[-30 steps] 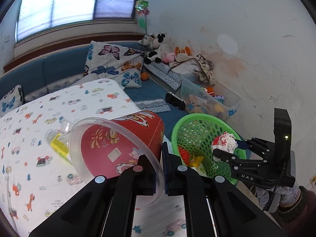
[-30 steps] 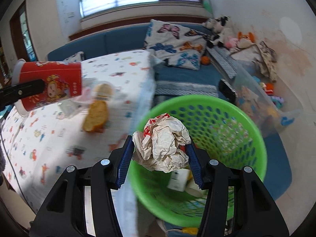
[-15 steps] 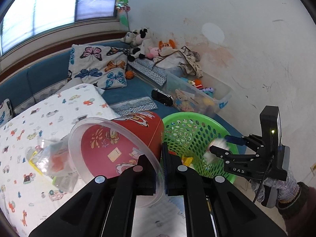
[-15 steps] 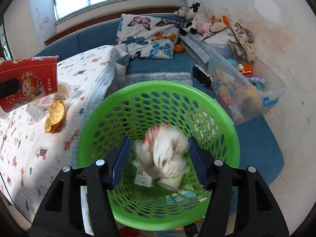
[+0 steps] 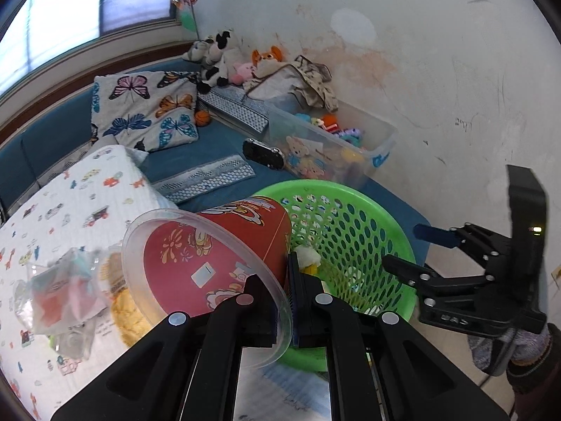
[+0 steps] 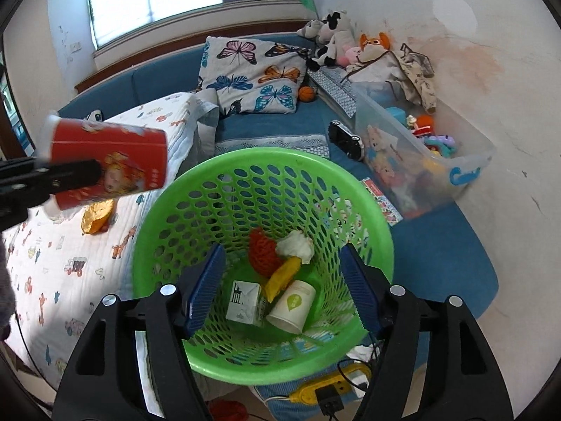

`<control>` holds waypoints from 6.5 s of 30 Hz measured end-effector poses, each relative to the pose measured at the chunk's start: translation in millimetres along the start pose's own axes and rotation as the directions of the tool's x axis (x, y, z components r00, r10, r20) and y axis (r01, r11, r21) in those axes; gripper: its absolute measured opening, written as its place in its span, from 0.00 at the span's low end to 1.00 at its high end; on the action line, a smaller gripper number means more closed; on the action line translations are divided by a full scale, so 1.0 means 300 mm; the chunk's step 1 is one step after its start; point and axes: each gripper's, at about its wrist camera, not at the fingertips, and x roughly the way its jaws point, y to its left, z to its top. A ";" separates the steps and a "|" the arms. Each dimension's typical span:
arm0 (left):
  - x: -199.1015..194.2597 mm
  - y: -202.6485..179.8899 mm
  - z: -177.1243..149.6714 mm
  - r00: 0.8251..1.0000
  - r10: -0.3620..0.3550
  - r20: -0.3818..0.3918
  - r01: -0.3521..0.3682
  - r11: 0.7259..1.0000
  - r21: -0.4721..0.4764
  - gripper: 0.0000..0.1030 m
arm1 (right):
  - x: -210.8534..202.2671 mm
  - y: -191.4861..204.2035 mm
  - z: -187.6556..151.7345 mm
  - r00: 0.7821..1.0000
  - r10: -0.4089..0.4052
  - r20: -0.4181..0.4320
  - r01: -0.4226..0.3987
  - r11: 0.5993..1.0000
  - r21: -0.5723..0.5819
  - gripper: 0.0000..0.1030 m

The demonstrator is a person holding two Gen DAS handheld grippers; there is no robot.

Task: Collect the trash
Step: 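Carry the red cup and crumpled paper over the green basket and open both tools, then move the right tool back to the bed and grasp the toasted bread slice, then grasp the clear plastic bag with the left tool while the right tool holds the bread, then carry the bread and bag over the green basket and open both tools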

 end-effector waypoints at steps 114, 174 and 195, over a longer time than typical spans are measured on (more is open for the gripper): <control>-0.144 0.679 -0.164 0.949 0.313 -0.048 -0.316 0.928 -0.199 0.51 | 0.279 0.690 0.013 0.935 0.298 -0.190 -0.336 0.918 -0.210 0.39; -0.281 0.286 -0.069 0.976 0.192 0.101 -0.188 0.981 -0.050 0.17 | -0.030 0.273 0.021 0.985 0.173 0.001 -0.173 0.983 -0.067 0.37; -0.126 0.013 -0.008 0.995 0.074 0.060 -0.078 0.995 0.066 0.17 | -0.053 0.019 -0.025 0.998 0.062 0.021 -0.064 0.996 0.066 0.45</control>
